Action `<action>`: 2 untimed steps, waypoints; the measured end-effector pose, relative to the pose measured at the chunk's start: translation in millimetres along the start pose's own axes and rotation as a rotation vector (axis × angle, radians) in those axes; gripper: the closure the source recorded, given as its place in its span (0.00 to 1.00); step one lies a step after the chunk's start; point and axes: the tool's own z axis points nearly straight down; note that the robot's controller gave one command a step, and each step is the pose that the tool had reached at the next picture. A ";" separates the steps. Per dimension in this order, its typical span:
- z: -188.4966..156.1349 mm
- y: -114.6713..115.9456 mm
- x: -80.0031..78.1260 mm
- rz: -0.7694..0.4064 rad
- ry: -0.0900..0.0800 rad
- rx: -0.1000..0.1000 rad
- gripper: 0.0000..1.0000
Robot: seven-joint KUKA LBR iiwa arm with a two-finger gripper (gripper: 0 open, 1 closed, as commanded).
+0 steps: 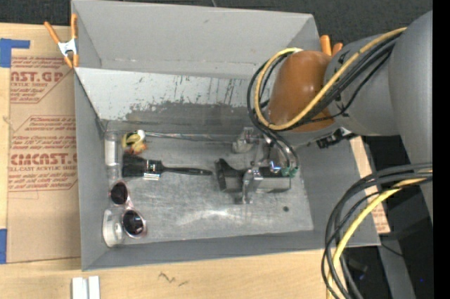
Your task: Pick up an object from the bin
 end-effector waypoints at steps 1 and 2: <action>-3.8 22.2 -2.1 0.270 -0.002 0.012 1.00; -3.8 22.2 -2.2 0.270 -0.003 0.011 1.00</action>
Offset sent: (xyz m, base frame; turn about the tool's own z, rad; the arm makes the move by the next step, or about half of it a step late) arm 0.0000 0.0000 0.0000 0.0000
